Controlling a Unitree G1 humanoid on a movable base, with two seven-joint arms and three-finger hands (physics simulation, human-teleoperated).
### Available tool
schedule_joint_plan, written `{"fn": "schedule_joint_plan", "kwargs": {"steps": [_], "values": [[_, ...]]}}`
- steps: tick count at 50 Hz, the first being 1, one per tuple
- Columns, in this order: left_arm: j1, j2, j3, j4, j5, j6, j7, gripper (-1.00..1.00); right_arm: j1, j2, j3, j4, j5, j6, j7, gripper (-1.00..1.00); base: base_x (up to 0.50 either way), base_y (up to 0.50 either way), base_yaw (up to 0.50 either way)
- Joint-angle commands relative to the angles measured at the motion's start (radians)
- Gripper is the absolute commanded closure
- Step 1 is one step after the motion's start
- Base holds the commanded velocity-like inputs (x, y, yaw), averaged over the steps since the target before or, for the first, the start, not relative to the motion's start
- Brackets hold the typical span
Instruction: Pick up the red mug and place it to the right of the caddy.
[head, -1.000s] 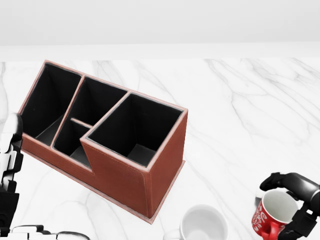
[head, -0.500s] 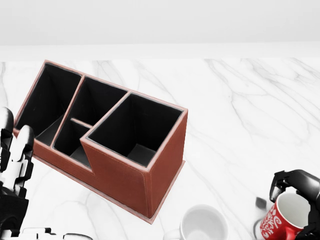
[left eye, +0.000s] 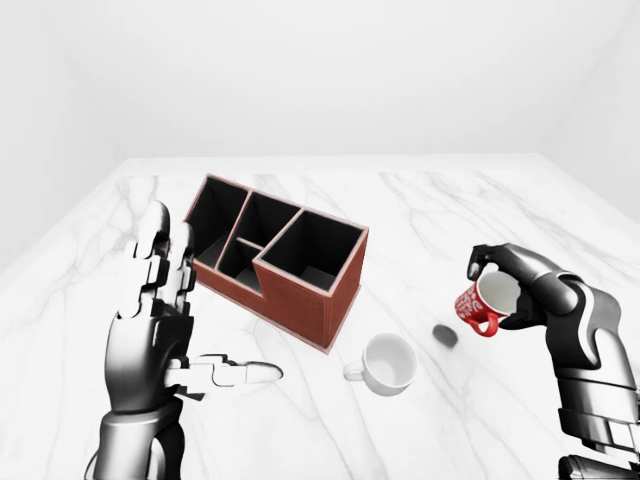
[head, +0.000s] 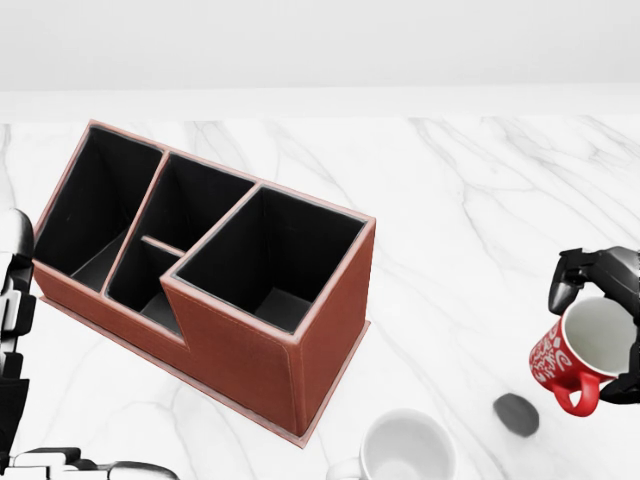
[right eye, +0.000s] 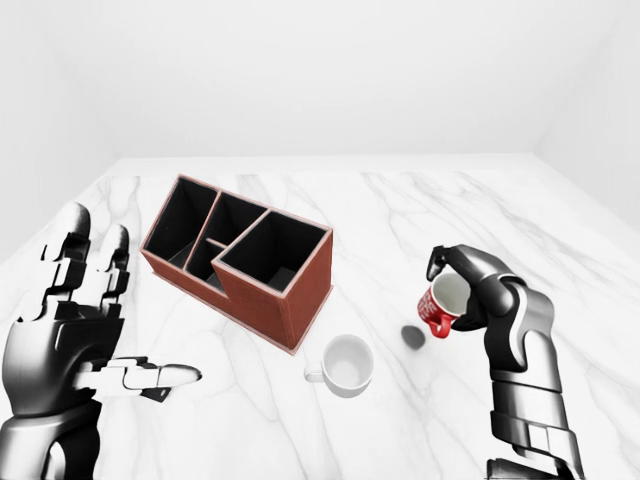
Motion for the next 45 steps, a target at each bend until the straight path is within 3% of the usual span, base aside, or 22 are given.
{"fn": "schedule_joint_plan", "kwargs": {"steps": [1,6,15,45], "values": [[-0.004,-0.002,0.002,-0.001,0.002,0.0,-0.001,-1.0,-0.083,0.03,0.04,0.014,-0.019,0.0,0.0,1.0,0.0,0.0,0.0],[-0.001,0.001,-0.028,0.005,0.023,0.0,0.007,-1.0,-0.163,0.077,0.099,0.124,-0.002,0.0,0.0,1.0,0.0,0.0,0.0],[-0.002,0.008,-0.032,0.014,0.02,0.0,0.013,-1.0,-0.243,0.154,0.195,0.16,-0.034,0.0,0.0,1.0,0.0,0.0,0.0],[0.008,0.003,-0.026,-0.016,0.013,0.0,0.005,-1.0,-0.369,0.226,0.243,0.409,0.041,0.0,0.0,1.0,0.0,0.0,0.0]]}}
